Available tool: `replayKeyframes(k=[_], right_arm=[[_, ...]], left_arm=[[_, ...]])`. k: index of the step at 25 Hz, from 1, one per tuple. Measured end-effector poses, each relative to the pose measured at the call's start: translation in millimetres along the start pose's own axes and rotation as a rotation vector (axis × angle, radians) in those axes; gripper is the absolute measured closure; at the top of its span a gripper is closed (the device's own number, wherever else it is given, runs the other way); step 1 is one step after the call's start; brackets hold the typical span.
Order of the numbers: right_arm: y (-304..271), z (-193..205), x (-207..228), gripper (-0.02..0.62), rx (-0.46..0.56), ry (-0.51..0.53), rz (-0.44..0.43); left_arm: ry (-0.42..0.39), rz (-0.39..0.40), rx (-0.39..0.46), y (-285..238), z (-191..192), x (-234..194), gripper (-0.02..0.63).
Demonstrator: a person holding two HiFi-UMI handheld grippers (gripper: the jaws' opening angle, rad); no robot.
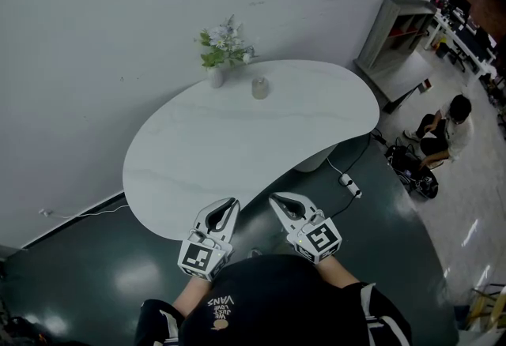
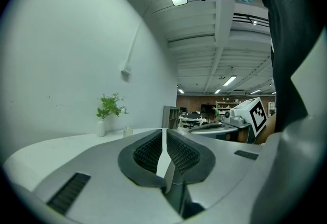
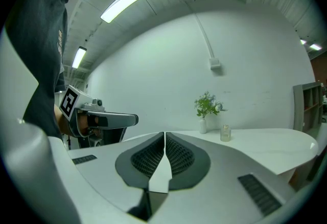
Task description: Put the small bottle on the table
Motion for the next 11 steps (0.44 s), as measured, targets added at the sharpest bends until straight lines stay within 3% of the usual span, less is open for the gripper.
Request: replayKeyframes(k=[11], right_arm=[[-5.3, 0.7, 6.6, 0.548, -0.002, -0.002, -0.005]], left_arm=[[0.007, -0.008, -0.01, -4.5, 5.2, -5.6, 0.565]])
Point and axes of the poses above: the fingertips, and each gripper's own axes: y backward along the fingers, x to its right, z out of its underside, the point moved 6 cm from there along y, backward along the fingers, and after that the axes turned 8 degrees about -z, right-handed, at the moved point
